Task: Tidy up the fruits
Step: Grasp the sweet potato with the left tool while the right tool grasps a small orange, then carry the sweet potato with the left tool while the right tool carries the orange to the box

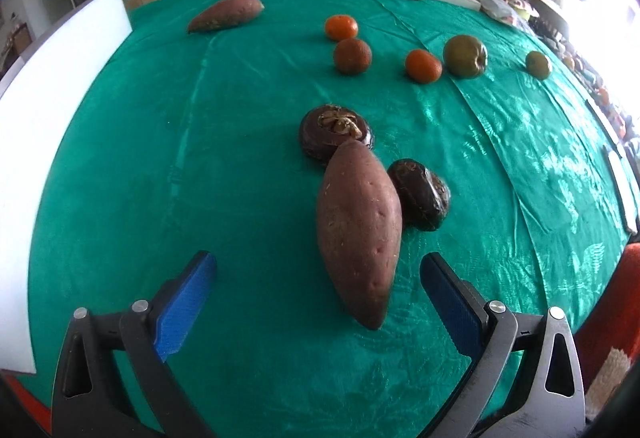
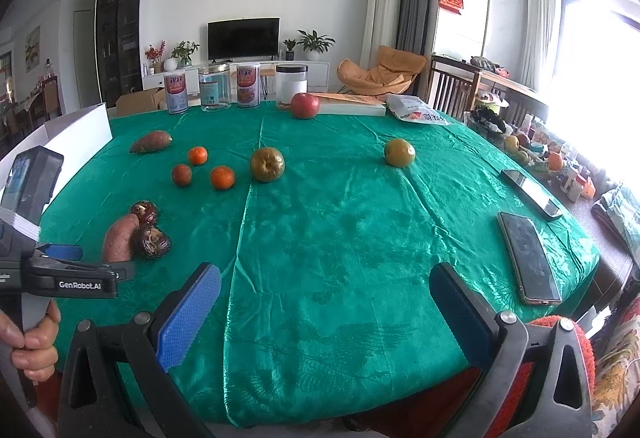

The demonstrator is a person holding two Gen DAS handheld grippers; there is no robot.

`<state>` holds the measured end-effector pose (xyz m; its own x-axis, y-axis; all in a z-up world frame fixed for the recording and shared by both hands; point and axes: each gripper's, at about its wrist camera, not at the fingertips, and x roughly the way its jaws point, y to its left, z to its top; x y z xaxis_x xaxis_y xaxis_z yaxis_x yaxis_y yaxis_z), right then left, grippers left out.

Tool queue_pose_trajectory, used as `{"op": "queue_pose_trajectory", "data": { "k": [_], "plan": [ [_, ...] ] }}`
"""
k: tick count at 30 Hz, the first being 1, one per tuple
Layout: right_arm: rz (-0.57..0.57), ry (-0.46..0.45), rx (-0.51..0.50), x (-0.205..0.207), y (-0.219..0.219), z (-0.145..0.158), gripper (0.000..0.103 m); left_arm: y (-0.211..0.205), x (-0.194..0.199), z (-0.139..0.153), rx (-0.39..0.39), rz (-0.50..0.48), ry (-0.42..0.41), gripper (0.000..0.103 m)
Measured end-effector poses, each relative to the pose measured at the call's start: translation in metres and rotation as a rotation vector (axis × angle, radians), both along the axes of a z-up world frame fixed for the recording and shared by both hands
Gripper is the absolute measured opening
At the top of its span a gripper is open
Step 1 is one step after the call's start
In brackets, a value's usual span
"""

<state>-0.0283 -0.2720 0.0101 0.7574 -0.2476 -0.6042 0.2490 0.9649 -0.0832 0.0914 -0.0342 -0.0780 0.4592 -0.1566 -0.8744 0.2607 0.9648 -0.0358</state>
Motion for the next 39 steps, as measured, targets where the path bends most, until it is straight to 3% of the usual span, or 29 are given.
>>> {"op": "queue_pose_trajectory", "data": {
  "k": [2,10,15,21,22,25,27,29,35,39],
  "plan": [
    [-0.002,0.007,0.010,0.001,-0.002,-0.001,0.103,-0.002,0.003,-0.003,0.035,0.008,-0.012,0.103],
    [-0.014,0.019,0.042,0.003,-0.009,-0.005,0.103,0.000,0.008,-0.005,0.022,0.026,-0.060,0.103],
    [-0.007,0.030,0.044,0.003,-0.008,-0.006,0.103,0.003,0.019,-0.001,0.039,0.005,0.018,0.102],
    [0.000,0.034,0.038,0.005,-0.005,-0.007,0.103,0.005,0.019,0.005,-0.033,-0.040,0.037,0.100],
    [0.003,0.042,0.040,0.006,-0.004,-0.008,0.103,0.005,0.018,0.007,-0.047,-0.046,0.026,0.098],
    [0.012,0.065,0.056,0.009,-0.005,-0.013,0.103,0.002,0.018,0.013,-0.066,-0.072,0.006,0.070],
    [0.012,0.077,0.072,0.010,-0.007,-0.015,0.103,-0.001,0.019,0.014,-0.069,-0.095,0.004,0.059],
    [0.011,0.083,0.083,0.011,-0.008,-0.017,0.103,0.000,0.017,0.016,-0.100,-0.111,0.002,0.041],
    [0.038,0.111,0.175,0.016,-0.017,-0.024,0.103,0.022,0.002,0.025,-0.122,-0.084,-0.023,0.041],
    [0.186,0.176,0.383,0.051,-0.026,-0.032,0.103,0.049,-0.006,0.030,-0.116,-0.045,-0.042,0.041]
  ]
}}
